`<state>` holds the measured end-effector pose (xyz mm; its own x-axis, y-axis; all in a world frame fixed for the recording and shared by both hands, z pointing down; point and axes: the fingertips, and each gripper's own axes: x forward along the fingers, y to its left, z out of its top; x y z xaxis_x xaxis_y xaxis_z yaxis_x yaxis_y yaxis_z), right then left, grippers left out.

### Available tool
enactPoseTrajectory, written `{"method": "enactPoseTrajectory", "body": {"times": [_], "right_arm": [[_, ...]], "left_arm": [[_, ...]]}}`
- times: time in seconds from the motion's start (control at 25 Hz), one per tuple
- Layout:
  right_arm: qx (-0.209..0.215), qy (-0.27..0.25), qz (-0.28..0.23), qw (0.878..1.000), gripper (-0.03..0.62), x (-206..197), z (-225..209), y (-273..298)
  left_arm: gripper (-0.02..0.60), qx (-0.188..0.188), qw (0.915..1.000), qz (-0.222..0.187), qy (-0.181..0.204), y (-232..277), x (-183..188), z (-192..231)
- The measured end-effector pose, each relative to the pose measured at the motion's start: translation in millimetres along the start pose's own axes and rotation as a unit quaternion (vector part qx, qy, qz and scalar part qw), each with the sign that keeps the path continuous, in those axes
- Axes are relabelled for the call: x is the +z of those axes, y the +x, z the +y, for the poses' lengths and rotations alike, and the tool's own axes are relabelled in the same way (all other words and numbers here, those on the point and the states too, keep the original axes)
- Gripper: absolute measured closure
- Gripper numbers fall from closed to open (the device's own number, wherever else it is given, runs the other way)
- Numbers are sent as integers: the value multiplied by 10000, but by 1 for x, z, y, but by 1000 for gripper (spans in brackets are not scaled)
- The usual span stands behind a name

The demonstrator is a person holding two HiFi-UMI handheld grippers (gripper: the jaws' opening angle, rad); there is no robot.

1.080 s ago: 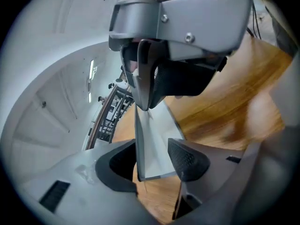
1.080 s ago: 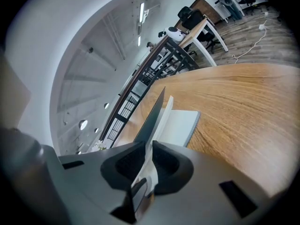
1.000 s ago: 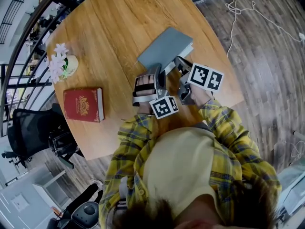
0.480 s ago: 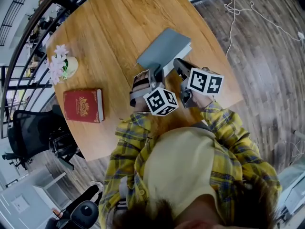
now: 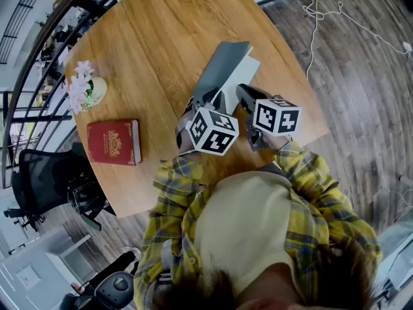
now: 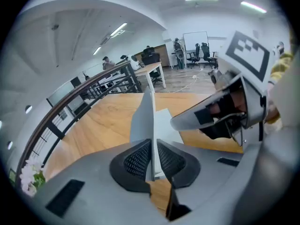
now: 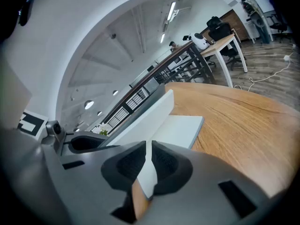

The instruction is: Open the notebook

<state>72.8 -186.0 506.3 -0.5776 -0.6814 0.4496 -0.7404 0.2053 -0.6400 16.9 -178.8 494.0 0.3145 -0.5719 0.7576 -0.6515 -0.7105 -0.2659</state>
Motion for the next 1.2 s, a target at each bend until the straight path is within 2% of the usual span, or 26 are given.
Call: {"method": "enactPoseTrajectory", "body": {"times": [0.2, 0.48, 0.68, 0.96, 1.08, 1.2], "right_arm": [[-26, -6, 63, 10000, 502, -5, -2, -4], [-31, -141, 146, 9998, 503, -12, 1, -5], [-9, -219, 230, 9995, 503, -17, 4, -3], [16, -350, 306, 9989, 503, -23, 10, -2], [7, -393, 332, 9987, 503, -25, 12, -1], [-5, -409, 345, 9986, 503, -26, 13, -2]], "left_arm": [[546, -299, 9953, -177, -905, -13, 5, 8], [546, -710, 9748, -470, -2062, -29, 5, 24], [546, -968, 9525, -667, -2810, -37, 0, 35], [546, -1199, 9069, -1022, -3907, -50, -19, 54], [546, -1204, 8959, -1158, -4116, -53, -27, 59], [548, -1143, 8919, -1310, -4175, -55, -34, 62]]}}
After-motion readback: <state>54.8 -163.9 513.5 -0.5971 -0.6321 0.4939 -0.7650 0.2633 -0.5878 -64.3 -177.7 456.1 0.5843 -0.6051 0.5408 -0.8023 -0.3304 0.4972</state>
